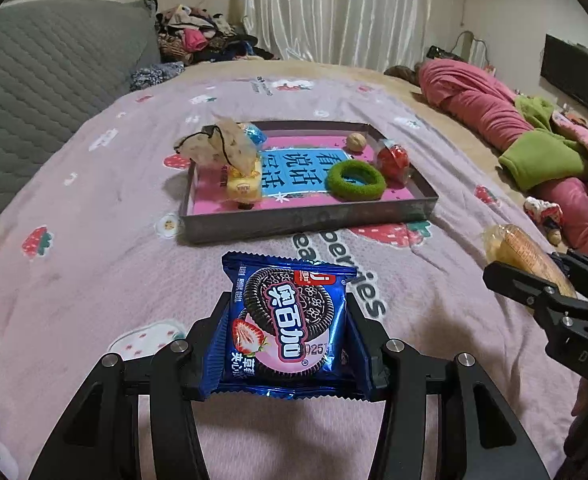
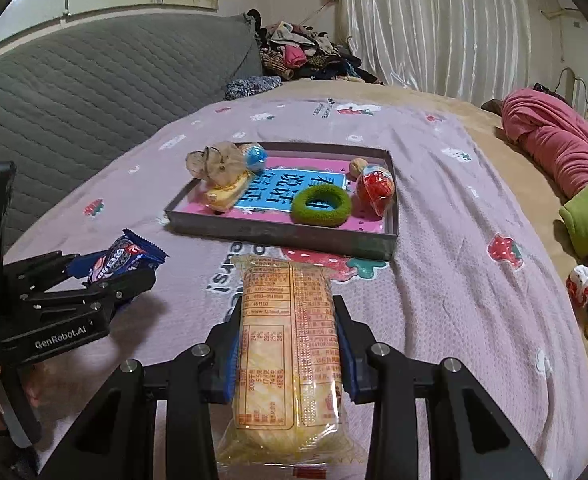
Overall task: Organize objects
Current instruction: 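Lift the cookie pack and bread pack and carry them toward the tray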
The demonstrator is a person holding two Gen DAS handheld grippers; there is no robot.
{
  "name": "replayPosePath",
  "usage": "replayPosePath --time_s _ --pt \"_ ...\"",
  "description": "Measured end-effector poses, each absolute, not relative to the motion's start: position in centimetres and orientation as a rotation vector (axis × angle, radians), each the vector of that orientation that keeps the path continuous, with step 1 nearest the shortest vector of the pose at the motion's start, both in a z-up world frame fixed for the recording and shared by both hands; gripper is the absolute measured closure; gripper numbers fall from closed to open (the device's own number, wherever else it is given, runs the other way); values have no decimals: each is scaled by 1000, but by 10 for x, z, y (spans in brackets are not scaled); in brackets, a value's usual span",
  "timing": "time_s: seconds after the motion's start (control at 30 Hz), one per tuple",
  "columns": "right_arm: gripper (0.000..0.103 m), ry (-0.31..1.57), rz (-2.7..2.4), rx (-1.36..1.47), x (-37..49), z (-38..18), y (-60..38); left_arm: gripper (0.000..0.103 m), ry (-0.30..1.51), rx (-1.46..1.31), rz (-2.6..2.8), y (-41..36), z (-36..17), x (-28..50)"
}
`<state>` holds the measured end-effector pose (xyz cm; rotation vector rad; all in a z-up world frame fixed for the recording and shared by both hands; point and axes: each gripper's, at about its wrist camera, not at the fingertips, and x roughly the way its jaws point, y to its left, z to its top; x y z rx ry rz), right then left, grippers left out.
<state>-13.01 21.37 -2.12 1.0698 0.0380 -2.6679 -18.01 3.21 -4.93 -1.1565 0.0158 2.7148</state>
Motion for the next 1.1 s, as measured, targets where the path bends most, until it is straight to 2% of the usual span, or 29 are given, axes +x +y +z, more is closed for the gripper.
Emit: replayPosePath --time_s 0.37,0.73,1.1 --pt "64 39 -2653 983 -78 13 194 50 25 -1118 2742 25 -25 -117" --pt "64 61 -2672 892 -35 55 179 50 54 -1003 2806 12 25 -62" --pt "64 95 -2697 815 -16 94 169 50 34 -926 2837 7 62 -43"
